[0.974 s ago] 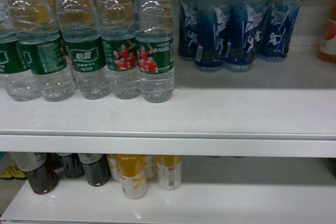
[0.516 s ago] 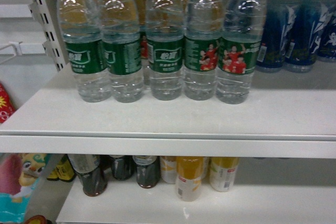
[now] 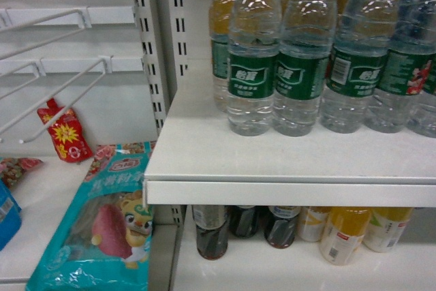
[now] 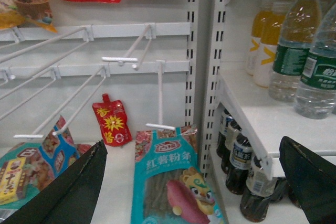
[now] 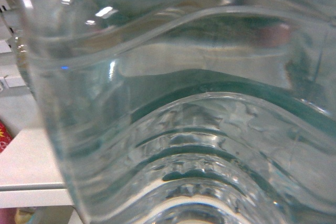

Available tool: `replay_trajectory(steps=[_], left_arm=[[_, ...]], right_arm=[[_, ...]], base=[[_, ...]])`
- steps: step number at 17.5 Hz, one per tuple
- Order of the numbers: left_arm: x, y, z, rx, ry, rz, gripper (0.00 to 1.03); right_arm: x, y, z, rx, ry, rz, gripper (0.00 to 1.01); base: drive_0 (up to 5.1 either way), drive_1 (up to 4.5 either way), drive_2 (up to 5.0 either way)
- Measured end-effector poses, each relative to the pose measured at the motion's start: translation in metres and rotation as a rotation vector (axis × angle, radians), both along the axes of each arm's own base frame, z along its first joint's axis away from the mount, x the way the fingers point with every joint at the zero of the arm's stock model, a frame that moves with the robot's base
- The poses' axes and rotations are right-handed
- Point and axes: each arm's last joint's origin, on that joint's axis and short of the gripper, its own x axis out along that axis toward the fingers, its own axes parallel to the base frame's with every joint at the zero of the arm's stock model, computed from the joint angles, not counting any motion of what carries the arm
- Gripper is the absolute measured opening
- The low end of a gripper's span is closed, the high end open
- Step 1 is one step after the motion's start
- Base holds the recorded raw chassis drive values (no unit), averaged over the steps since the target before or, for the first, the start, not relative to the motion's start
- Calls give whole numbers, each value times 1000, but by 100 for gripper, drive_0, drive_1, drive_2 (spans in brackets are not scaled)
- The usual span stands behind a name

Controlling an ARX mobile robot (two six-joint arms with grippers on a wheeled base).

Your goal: Move water from second to third shelf

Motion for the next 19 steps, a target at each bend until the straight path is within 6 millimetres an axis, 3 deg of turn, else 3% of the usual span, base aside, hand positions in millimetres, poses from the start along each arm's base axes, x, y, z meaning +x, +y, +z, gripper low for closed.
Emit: replay_trajectory(steps=[10, 12, 15, 16, 18, 19], left_arm=[[0, 0, 0, 0, 0, 0, 98], [0, 0, 0, 0, 0, 0, 98], [0, 0, 0, 0, 0, 0, 98], [0, 0, 0, 0, 0, 0, 98], [0, 0, 0, 0, 0, 0, 98], [0, 0, 0, 0, 0, 0, 98]], right_arm=[[0, 0, 0, 0, 3, 1, 40], [3, 0, 1, 18, 101, -66, 40], [17, 0, 6, 21, 111, -80, 40], [32, 1, 14, 23, 104, -56, 40], [61, 16, -6, 8, 215, 9, 40], [64, 19, -10, 3, 222, 20, 40]], base=[[0, 0, 0], [0, 0, 0], [0, 0, 0], [0, 0, 0], [0, 0, 0], [0, 0, 0]])
